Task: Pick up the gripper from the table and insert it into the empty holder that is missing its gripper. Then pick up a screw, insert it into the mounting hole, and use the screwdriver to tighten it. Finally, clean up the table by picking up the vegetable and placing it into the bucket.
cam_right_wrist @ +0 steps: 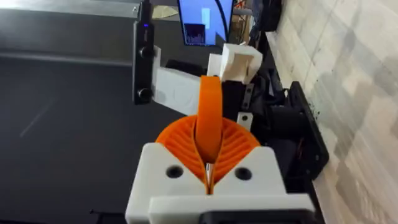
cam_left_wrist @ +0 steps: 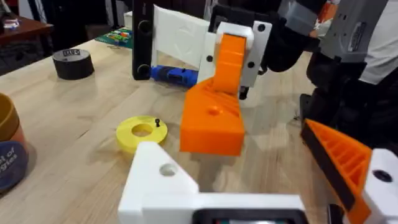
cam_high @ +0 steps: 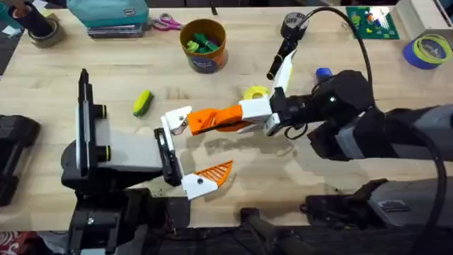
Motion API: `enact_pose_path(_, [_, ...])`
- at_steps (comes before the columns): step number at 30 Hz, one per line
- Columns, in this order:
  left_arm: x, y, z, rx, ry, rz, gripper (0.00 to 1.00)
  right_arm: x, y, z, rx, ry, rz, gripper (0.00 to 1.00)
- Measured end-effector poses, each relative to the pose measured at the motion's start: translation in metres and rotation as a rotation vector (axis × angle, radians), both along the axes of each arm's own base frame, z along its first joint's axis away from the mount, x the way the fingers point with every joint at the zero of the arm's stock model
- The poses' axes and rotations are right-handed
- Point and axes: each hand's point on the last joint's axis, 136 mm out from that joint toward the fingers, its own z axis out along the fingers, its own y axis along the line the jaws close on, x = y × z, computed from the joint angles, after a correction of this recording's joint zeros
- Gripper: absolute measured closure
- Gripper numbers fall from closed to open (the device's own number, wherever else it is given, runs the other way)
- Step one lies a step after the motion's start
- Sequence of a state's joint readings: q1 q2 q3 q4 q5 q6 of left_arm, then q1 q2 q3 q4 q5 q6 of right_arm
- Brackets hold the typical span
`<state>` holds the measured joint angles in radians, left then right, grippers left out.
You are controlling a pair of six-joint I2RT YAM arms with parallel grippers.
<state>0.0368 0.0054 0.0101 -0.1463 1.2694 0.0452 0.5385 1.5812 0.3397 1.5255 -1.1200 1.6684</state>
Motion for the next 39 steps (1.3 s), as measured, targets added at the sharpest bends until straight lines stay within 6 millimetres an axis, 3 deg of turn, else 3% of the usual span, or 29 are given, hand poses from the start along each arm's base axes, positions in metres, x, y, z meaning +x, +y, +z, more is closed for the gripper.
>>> enact_pose_path(39, [0.0000,0.0000,0.0000,0.000,0.000,0.000,0.015,-0.0028,0.0038,-0.0057,-0.011,-0.004,-0.003,0.992])
